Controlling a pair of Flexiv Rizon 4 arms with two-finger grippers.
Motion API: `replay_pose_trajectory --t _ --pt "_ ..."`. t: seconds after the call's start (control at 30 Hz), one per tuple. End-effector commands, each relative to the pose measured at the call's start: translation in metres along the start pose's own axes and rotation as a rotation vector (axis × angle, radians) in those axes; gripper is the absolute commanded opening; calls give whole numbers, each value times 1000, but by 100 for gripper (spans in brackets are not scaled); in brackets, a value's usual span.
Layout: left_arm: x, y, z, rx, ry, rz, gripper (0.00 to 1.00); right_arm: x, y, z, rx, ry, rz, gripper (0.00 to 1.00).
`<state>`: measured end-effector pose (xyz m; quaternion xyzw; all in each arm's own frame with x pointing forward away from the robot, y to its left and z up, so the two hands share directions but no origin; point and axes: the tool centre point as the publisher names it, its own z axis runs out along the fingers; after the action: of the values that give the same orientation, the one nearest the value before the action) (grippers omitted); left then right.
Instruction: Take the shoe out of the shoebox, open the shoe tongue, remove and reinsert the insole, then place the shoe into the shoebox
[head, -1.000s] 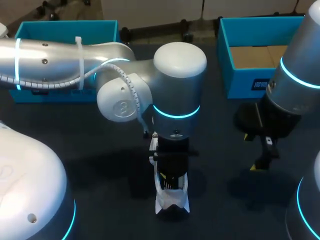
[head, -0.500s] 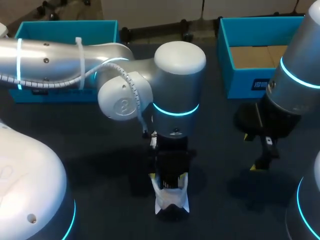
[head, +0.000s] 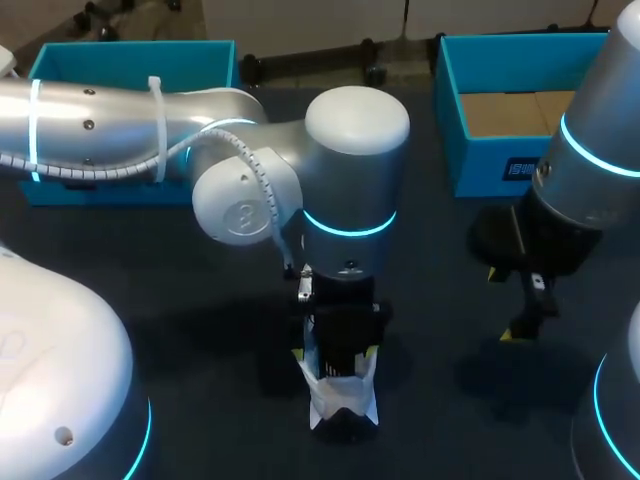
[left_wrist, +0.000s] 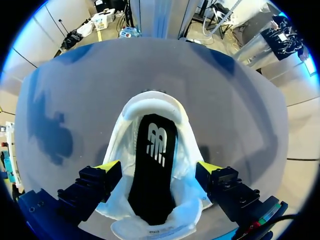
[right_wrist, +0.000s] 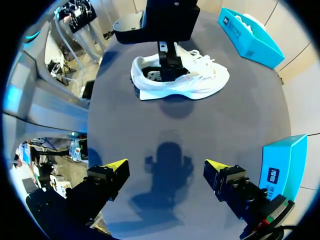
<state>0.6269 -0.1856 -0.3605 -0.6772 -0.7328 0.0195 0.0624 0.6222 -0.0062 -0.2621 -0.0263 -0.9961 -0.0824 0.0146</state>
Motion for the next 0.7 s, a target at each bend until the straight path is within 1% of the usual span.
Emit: replay_pose_trajectory --t 0.03,0.3,0.5,0.7 --pt "4 1 -5 -3 -1 -3 100 0 0 2 0 -1 0 100" --pt "6 -1 -13 -60 -37 -34 100 0 0 2 0 -1 0 100" --pt "4 5 -13 -63 -38 -44 100 0 0 2 0 -1 0 100" --pt "5 2 -14 -69 -52 -35 100 0 0 2 0 -1 0 100"
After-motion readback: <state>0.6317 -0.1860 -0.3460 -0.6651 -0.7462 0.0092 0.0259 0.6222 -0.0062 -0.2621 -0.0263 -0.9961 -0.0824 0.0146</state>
